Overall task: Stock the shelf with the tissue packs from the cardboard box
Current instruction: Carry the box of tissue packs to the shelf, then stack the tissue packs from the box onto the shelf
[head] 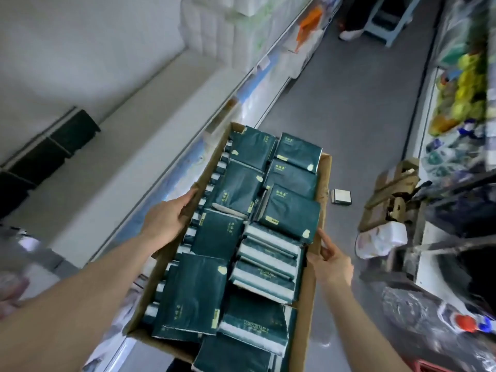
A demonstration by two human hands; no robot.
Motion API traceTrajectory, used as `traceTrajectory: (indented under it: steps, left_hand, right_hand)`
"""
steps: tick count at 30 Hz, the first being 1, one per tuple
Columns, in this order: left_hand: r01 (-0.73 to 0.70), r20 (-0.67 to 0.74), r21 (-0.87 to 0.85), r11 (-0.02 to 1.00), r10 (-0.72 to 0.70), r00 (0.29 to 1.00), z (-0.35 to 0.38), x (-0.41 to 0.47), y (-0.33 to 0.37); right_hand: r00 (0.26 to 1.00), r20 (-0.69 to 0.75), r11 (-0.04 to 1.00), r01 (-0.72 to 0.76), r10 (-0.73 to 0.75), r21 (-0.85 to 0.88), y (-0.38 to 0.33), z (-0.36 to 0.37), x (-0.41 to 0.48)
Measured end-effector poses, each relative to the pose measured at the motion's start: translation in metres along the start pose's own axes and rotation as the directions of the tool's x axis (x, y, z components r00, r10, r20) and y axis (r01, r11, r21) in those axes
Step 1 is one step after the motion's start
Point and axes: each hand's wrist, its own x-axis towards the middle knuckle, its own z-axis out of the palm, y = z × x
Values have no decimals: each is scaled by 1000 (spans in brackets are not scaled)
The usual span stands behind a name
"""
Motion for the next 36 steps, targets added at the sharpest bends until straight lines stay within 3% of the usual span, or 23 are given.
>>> traceTrajectory:
  steps: [9, 18, 24, 31, 36]
  left_hand:
    - [94, 3, -147, 985, -94, 996, 75, 121, -47]
    - [187, -6, -71, 980, -188, 982, 111, 204, -72]
    - [211, -23, -87, 974, -214, 977, 116, 235, -75]
    - [235, 39, -63, 970, -233, 972, 114, 261, -79]
    - [270, 107, -212, 939, -252, 962, 115, 249, -80]
  right_hand:
    - [999, -18, 995, -47, 49, 84, -3, 107, 106]
    - [996, -16, 982, -80, 84, 172, -9, 178, 167]
    - [988, -33, 969, -141, 151, 202, -10, 208, 179]
    - [995, 13, 969, -97, 96, 227, -17, 223, 171]
    - [992, 89, 966, -105, 87, 234, -18, 217, 164]
